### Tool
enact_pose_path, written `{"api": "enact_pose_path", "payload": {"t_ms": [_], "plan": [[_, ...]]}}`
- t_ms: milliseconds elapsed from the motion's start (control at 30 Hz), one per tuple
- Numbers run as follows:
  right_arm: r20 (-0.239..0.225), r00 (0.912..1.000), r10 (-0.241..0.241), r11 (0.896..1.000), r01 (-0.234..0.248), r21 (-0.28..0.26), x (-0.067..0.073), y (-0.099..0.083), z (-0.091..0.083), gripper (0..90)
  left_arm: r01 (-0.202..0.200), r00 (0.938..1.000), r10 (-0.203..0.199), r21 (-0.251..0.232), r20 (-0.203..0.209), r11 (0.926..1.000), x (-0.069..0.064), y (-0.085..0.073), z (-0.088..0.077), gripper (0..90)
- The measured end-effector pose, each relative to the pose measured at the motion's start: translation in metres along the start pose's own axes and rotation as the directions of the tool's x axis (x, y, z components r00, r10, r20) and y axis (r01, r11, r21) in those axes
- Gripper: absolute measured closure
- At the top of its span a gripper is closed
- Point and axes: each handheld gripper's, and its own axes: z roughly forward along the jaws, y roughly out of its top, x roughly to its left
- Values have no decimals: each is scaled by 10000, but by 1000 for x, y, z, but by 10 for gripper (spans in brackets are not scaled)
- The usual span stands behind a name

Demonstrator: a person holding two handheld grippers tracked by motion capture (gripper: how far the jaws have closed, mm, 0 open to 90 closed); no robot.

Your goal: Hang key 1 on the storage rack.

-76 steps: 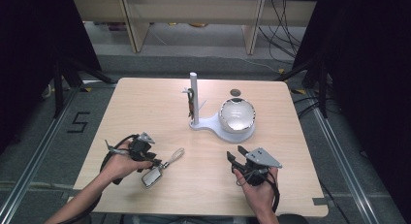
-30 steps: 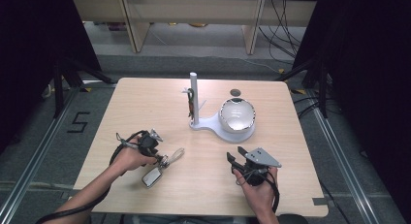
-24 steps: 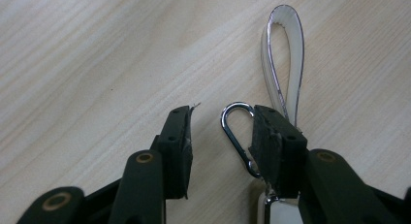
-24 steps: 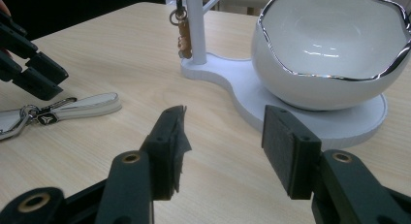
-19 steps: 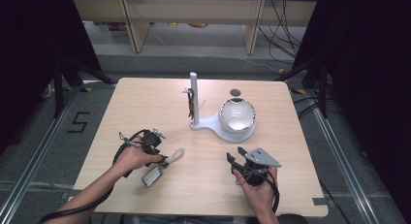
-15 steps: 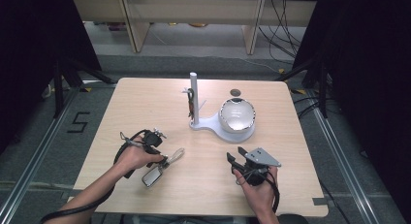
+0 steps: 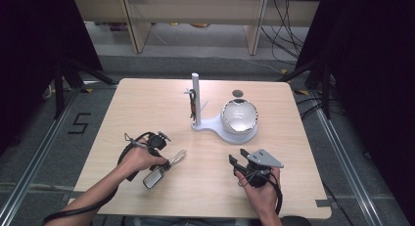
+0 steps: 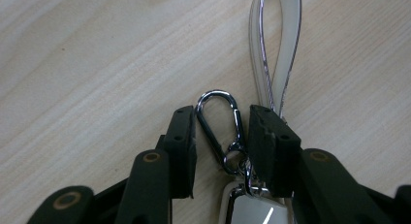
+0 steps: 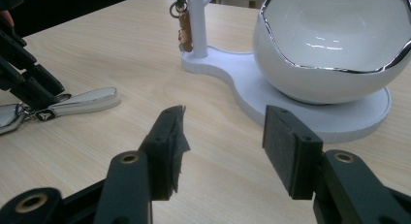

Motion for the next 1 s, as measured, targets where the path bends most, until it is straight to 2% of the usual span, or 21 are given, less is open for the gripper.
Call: {"api": "enact_pose_path", "payload": {"t_ms": [33,67,200,233,267,300,333,467,500,533,567,600,633,700,800,1000], "plan": [[50,10000,-26,10000,26,36,0,0,0,503,-98,9999,98,95,-33,9999,-1,0,0,623],[37,10000,-29,10000,29,6,0,0,0,503,-400,9991,401,132,-133,9991,0,0,0,628],[55,9998,175,9997,-176,172,2,1,-3,503,-536,9981,542,206,-287,9984,-2,0,0,655],[28,10000,-57,10000,57,45,1,1,-2,503,-677,9971,687,288,-339,9973,-2,0,0,670],[9,10000,44,10000,-44,71,1,1,-2,503,-802,9959,814,317,-389,9963,-2,0,0,686],[55,10000,-57,10000,57,41,0,1,-1,502,-875,9953,888,332,-391,9956,-3,0,0,692],[135,9997,205,9997,-207,141,2,0,-2,502,-893,9951,904,299,-407,9956,-3,0,0,693],[114,9996,-248,9997,248,-8,0,1,-1,502,-1528,9868,1548,424,-479,9873,-3,0,-2,718],[99,9996,-260,9996,259,61,-1,1,-1,501,-1566,9864,1583,411,-444,9868,-3,1,-3,726],[110,9997,235,9996,-236,159,3,0,-2,501,-1562,9866,1580,435,-409,9868,-3,2,-3,736],[111,9996,241,9996,-243,164,3,0,-2,502,-1533,9871,1549,400,-413,9874,-3,2,-3,738],[76,10000,-42,9999,41,144,0,1,-2,501,-1477,9879,1491,352,-428,9884,-3,2,-3,732],[84,9999,-56,9999,55,146,0,1,-2,501,-1555,9865,1577,496,-439,9866,-3,2,-2,727],[98,9999,-27,10000,26,65,0,0,-1,500,-1588,9856,1613,496,-512,9861,-4,1,-1,712],[74,10000,21,10000,-22,15,-1,0,-1,500,-1790,9811,1824,541,-653,9824,-6,0,-1,712],[16,10000,41,10000,-41,-16,-1,0,-1,499,-1784,9819,1810,501,-551,9827,-4,-2,-1,720]]}}
